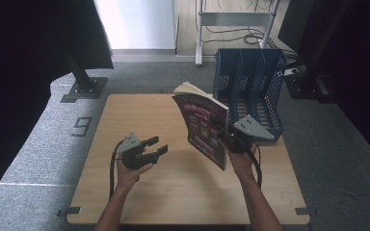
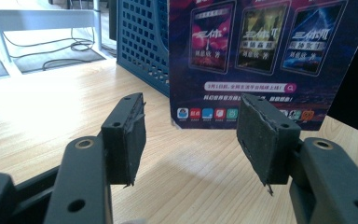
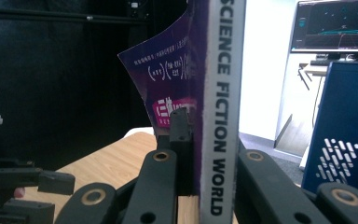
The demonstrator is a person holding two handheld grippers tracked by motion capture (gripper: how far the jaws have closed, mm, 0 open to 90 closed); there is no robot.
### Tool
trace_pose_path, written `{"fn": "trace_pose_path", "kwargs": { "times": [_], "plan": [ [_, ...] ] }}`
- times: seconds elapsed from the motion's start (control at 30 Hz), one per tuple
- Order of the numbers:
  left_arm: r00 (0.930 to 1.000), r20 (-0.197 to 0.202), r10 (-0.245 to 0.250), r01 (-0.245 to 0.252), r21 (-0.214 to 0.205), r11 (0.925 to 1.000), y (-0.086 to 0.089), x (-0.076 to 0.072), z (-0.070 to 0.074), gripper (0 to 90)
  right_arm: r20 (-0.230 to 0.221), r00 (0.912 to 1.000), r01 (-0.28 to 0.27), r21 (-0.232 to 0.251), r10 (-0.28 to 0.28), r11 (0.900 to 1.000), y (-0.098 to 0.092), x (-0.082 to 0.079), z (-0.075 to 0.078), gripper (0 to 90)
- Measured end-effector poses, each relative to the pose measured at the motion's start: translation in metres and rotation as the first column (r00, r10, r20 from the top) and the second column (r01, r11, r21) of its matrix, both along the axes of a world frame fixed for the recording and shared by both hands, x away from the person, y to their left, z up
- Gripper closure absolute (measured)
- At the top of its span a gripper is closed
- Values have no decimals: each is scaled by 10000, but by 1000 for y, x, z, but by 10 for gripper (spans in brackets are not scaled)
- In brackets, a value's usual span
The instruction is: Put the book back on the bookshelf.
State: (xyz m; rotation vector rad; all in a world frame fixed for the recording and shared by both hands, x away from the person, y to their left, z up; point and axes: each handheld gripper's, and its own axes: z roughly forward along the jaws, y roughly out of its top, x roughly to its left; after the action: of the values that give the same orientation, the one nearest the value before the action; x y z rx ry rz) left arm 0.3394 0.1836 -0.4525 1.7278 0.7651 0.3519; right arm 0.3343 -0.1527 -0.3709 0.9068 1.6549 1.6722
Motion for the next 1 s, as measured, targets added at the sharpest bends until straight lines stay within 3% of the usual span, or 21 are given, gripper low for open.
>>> {"fn": "trace_pose_path", "kwargs": {
  "times": [1.0],
  "plan": [
    [9999, -132, -20, 20, 8, 10000, 0, 1, -3, 422, 316, 9960, 816, 527, -833, 9953, -34, 1, 24, 818]
  ]
}}
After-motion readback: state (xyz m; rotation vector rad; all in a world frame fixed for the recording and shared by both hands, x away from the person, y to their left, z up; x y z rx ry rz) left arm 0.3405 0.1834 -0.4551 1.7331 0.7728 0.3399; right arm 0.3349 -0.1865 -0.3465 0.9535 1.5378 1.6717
